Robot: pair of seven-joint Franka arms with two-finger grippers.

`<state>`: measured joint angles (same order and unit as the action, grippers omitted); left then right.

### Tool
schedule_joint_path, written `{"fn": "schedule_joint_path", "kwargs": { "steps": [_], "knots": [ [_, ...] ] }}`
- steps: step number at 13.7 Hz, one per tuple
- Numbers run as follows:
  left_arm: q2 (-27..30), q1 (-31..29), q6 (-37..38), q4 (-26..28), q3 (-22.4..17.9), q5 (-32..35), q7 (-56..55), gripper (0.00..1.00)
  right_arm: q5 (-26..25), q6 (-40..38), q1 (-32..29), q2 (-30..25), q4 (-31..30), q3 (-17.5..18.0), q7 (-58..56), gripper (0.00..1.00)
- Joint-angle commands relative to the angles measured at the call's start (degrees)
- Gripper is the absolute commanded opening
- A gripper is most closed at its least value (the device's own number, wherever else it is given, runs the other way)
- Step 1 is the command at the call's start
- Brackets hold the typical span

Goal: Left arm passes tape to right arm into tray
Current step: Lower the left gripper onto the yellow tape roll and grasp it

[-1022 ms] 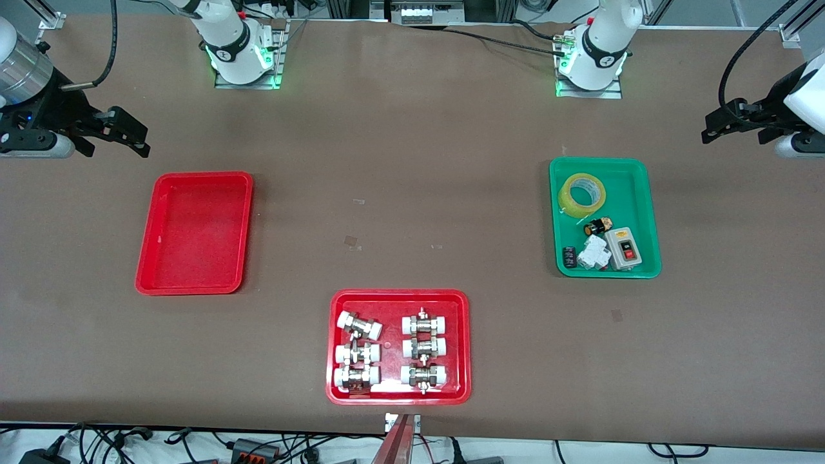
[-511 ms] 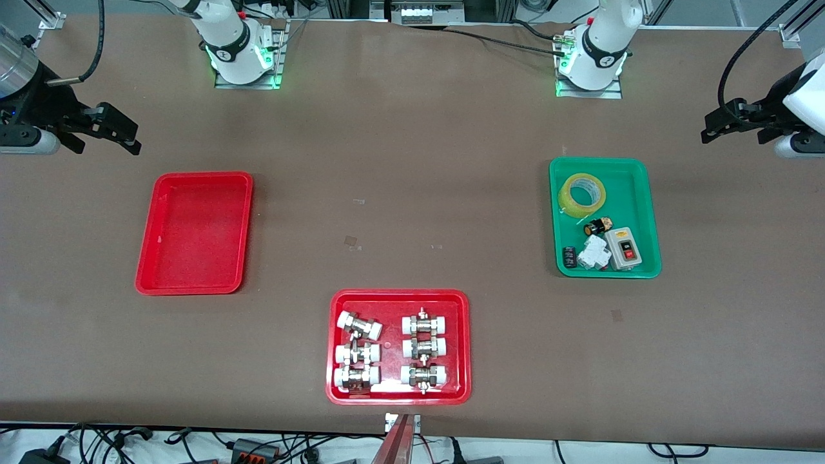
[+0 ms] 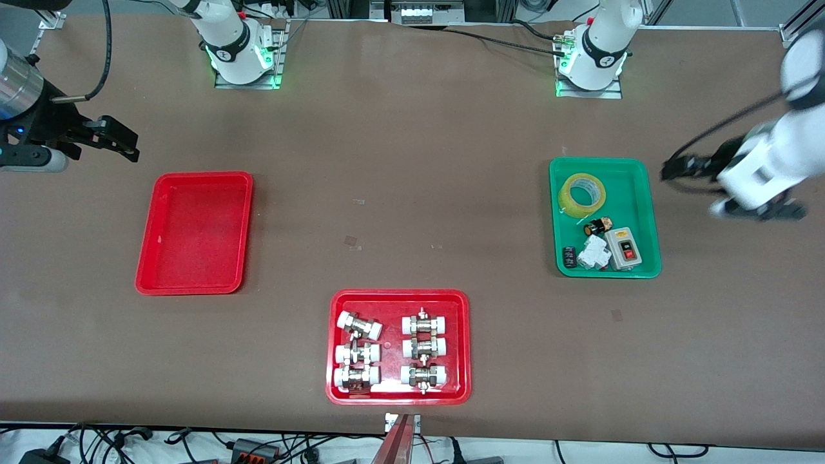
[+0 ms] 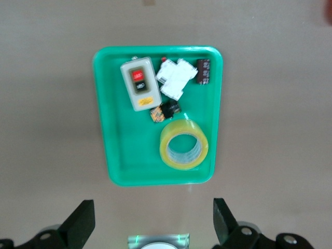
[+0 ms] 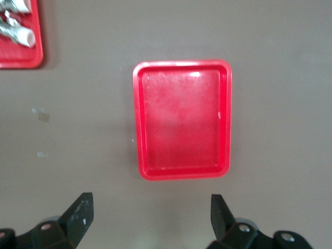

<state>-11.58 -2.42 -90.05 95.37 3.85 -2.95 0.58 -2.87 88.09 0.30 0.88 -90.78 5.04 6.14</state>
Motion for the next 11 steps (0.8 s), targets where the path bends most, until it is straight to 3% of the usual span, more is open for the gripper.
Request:
{"fn": "schedule_joint_path", "kwargs": {
  "steps": [1,4,7,11],
  "knots": [
    [-7.56,0.66,-1.80,-1.06,0.63,-0.74,0.04,1.00,-1.00,-2.57,0.06,0.08,1.75,0.41,-0.60,1.00],
    [-9.95,0.66,-5.82,6.02,0.63,-0.65,0.04,1.00,-0.39,-0.56,0.06,0.00,1.66,0.32,-0.07,1.00],
    [-8.56,0.93,-16.45,17.62,0.81,-0.65,-0.05,1.00,-0.30,-0.64,-0.03,0.08,1.57,0.32,0.10,1.00],
    [-6.63,1.02,-24.36,27.74,0.98,-0.65,-0.05,1.00,-0.30,-1.08,-0.03,0.08,1.66,0.32,0.19,1.00]
  ]
}}
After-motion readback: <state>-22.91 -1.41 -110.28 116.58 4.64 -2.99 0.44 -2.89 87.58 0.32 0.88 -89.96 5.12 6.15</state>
